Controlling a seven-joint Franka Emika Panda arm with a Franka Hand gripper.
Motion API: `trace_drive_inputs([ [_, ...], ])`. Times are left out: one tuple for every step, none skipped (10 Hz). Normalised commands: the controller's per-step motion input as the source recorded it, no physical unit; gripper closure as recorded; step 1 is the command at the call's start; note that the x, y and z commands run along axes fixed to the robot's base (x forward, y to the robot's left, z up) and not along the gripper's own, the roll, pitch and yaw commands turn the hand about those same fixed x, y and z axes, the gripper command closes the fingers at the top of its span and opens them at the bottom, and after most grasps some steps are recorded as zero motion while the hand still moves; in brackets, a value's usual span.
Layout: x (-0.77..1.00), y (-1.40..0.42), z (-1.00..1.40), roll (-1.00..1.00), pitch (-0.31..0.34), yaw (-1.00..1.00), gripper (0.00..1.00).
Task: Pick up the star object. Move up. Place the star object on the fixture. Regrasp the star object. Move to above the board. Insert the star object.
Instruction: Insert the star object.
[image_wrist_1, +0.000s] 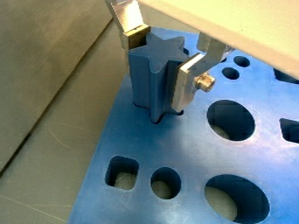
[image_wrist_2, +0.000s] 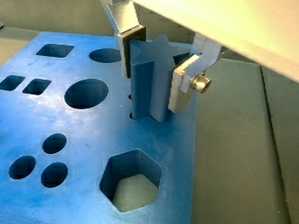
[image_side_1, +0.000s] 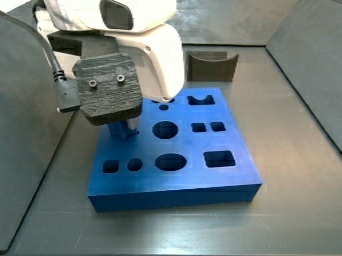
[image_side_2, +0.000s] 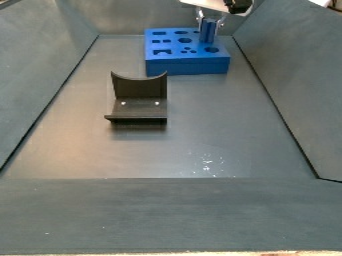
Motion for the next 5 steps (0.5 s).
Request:
trace_drive_inputs([
  [0.00, 0.00, -0.02, 0.00, 0.000, 0.00, 1.00],
  [-0.12, 0.00, -0.94, 0.15, -0.337, 0.00, 1.00],
  [-0.20, 0.00, -1.00, 0.14, -0.280, 0.00, 1.00],
  [-0.21, 0.00, -1.00, 0.13, -0.274, 0.00, 1.00],
  [-0.22, 0.00, -1.00, 0.12, -0.260, 0.00, 1.00],
])
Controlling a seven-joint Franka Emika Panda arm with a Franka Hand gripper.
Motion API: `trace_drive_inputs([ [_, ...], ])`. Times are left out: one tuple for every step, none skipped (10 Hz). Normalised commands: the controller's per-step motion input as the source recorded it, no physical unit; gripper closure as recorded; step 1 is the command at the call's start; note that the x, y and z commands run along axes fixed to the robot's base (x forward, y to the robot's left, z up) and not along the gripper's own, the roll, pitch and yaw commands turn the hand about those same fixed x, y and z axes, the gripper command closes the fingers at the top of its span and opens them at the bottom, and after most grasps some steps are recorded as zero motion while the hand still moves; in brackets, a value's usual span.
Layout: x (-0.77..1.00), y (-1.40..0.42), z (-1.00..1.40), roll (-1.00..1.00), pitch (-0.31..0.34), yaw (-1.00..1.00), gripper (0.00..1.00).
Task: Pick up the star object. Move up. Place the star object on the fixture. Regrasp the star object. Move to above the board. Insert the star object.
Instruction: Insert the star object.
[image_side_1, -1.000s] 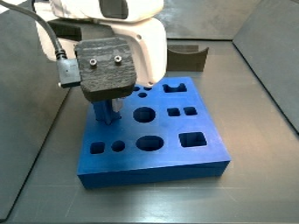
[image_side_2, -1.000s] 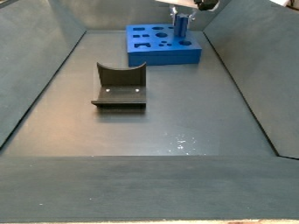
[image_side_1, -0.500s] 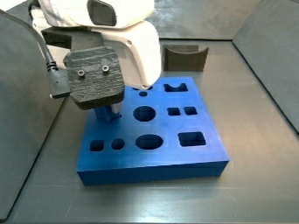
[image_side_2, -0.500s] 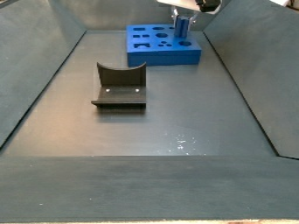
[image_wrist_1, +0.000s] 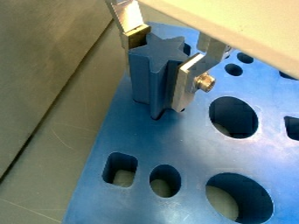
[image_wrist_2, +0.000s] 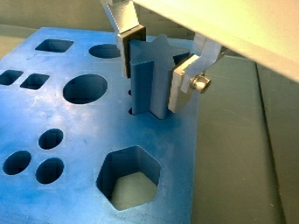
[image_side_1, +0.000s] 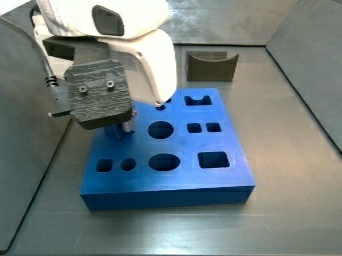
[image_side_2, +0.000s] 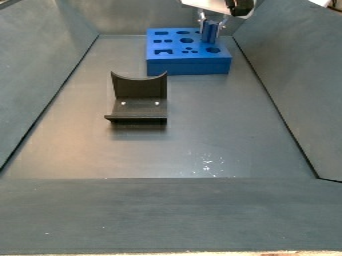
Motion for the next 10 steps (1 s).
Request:
trace_drive_inputs([
  [-0.25, 0.00, -1.00, 0.10, -0.237, 0.00, 1.00],
  [-0.29, 0.00, -1.00, 0.07, -0.194, 0.00, 1.00],
  [-0.32, 0.00, -1.00, 0.06, -0.169, 0.00, 1.00],
  [-0.27, 0.00, -1.00, 0.07, -0.197, 0.00, 1.00],
  [0.10, 0.01, -0.06, -0.19, 0.000, -0.05, 1.00],
  [0.00, 0.00, -0.05, 0.00, 0.000, 0.00, 1.00],
  [0.00, -0.01, -0.61, 0.07, -0.340, 0.00, 1.00],
  [0.01, -0.01, -0.73, 0.01, -0.503, 0.00, 1.00],
  [0.04, 0.00, -0.26, 0.00, -0.117, 0.00, 1.00],
  [0.00, 0.00, 0.00, 0.00, 0.000, 0.00, 1.00],
])
